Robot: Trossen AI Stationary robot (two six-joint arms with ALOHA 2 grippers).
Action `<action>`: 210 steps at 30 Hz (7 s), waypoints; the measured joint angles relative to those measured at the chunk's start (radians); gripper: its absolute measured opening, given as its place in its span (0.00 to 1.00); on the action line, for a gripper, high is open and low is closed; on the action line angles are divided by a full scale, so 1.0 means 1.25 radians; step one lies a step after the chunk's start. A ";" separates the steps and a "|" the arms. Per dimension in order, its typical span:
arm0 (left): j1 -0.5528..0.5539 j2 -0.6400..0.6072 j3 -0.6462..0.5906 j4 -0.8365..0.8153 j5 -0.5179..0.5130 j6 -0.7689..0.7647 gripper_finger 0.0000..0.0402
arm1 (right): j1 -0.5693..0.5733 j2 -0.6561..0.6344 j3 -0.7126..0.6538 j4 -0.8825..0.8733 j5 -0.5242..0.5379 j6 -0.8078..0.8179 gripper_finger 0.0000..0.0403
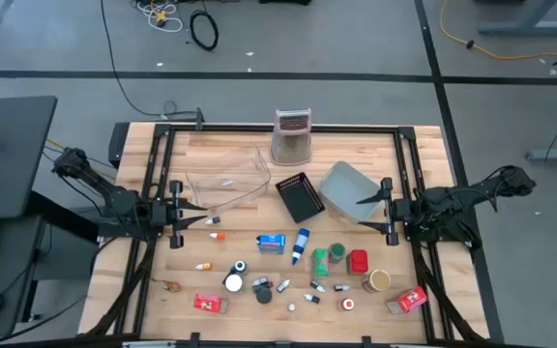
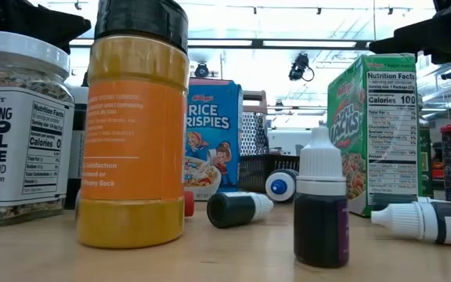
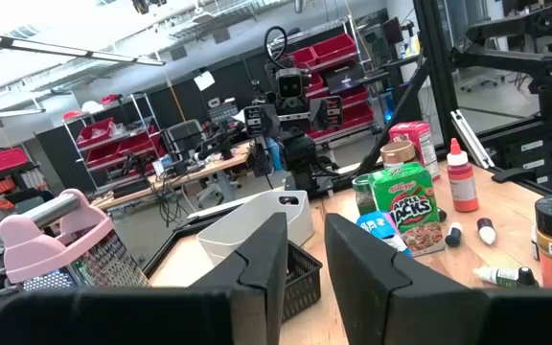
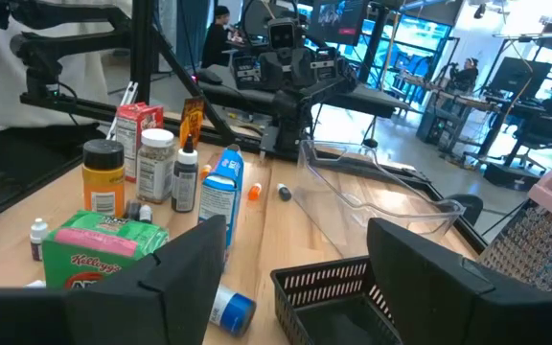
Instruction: Pick & Place Kitchen Items
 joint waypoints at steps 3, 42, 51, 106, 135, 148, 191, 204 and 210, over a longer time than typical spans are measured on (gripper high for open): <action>0.000 0.000 0.000 0.000 0.000 0.000 0.21 | 0.000 0.000 0.000 0.000 0.000 0.000 0.66; 0.000 0.000 0.000 0.000 0.000 0.000 0.21 | 0.000 0.000 0.000 0.000 0.000 0.000 0.66; 0.000 0.000 0.000 0.000 0.000 0.000 0.21 | 0.000 0.000 0.000 0.000 0.000 0.000 0.66; 0.000 0.000 0.000 0.000 0.000 0.000 0.21 | 0.000 0.000 0.000 0.000 0.000 0.000 0.66; 0.000 0.000 0.000 0.030 0.005 -0.307 0.21 | 0.000 0.000 0.000 0.000 0.000 0.000 0.66; 0.001 0.000 0.000 0.072 -0.052 -0.227 0.21 | 0.000 0.000 0.000 0.000 0.000 0.000 0.66; 0.000 0.229 0.037 0.284 0.187 -0.167 0.45 | 0.000 0.001 0.000 -0.006 -0.119 0.006 0.66; 0.000 0.330 0.048 0.367 0.189 -0.185 0.46 | 0.000 0.001 0.000 -0.005 -0.118 0.006 0.66; 0.000 0.379 0.078 0.366 0.189 -0.198 0.46 | 0.000 0.002 0.000 0.068 -0.117 -0.017 0.66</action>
